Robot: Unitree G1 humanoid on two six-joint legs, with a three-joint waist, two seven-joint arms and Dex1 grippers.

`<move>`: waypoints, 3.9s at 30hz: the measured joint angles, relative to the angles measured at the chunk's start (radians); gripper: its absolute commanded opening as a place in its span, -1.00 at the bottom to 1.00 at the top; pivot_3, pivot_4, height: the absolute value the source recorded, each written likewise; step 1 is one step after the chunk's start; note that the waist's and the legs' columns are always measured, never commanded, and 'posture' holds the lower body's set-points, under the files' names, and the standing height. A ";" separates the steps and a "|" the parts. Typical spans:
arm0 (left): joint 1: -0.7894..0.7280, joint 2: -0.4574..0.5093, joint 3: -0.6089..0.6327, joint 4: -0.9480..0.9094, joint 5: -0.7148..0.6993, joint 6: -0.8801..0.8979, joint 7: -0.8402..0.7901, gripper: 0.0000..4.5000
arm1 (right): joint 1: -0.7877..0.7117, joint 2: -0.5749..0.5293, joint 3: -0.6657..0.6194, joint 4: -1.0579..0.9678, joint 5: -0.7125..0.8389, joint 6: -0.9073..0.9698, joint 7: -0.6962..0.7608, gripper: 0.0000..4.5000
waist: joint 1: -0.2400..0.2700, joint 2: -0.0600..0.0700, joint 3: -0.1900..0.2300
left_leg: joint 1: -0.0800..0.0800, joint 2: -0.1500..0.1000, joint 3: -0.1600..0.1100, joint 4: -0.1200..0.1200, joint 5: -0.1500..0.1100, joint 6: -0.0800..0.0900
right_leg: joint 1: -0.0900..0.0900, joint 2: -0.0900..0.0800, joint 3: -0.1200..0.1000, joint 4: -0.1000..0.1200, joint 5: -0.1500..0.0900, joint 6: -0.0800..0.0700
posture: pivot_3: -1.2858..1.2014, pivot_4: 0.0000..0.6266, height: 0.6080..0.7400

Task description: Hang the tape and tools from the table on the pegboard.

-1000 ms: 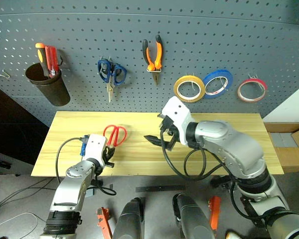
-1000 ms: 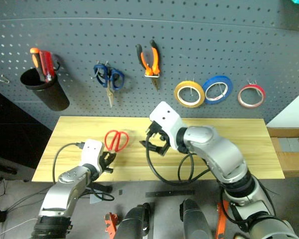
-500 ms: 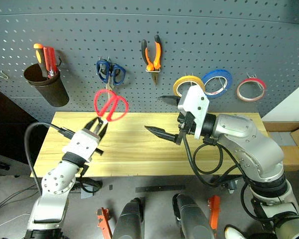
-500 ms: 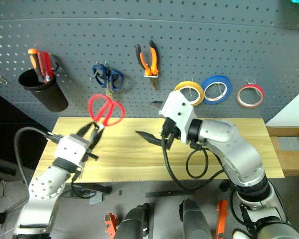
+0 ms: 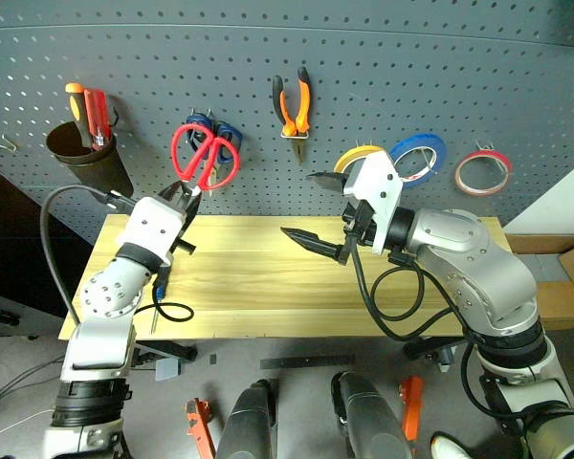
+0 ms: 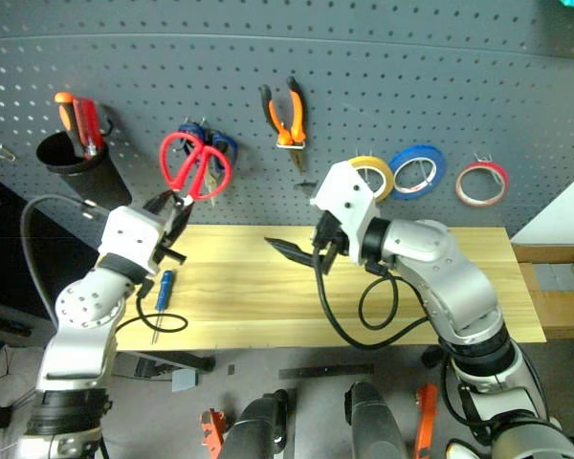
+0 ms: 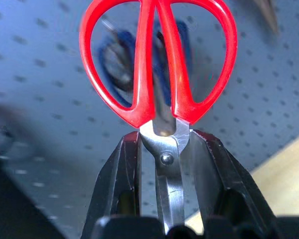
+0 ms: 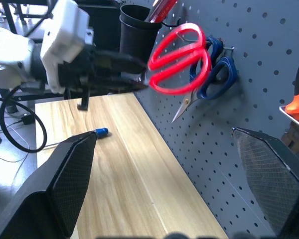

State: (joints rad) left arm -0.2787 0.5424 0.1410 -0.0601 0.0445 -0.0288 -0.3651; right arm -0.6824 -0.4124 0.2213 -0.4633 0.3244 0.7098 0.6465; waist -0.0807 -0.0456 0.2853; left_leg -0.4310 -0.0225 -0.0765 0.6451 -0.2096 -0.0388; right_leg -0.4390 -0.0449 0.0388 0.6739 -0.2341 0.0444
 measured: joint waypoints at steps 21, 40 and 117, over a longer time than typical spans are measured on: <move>0.023 -0.029 -0.027 0.050 -0.009 0.124 -0.019 0.99 | 0.004 0.009 0.020 0.000 -0.005 0.030 -0.019 1.00 | -0.003 0.000 0.000 | 0.000 0.000 -0.001 0.000 0.000 0.000 | 0.000 0.000 0.001 0.000 0.000 0.000 | -0.03 -0.19 1.00; -0.069 0.029 0.164 0.380 -0.223 0.786 -0.028 0.99 | -0.018 0.327 0.181 0.085 0.028 0.513 -0.289 1.00 | -0.002 0.001 0.001 | 0.001 0.001 -0.002 0.000 0.001 0.000 | -0.002 0.001 0.001 0.004 0.000 0.000 | -0.04 -0.01 1.00; -0.538 0.097 0.266 0.627 -0.205 -0.221 0.167 0.67 | -0.271 0.233 0.147 0.234 -0.079 -0.048 -0.015 1.00 | 0.017 -0.013 -0.021 | -0.003 0.000 0.000 -0.004 0.002 -0.003 | -0.003 -0.001 -0.003 -0.007 0.001 0.000 | -0.02 -0.55 1.00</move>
State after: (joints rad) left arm -0.8172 0.6393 0.4066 0.5664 -0.1608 -0.2497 -0.1978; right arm -0.9538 -0.1793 0.3685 -0.2294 0.2456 0.6615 0.6316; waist -0.0637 -0.0583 0.2642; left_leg -0.4341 -0.0229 -0.0767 0.6414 -0.2078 -0.0413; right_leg -0.4415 -0.0463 0.0357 0.6670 -0.2327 0.0441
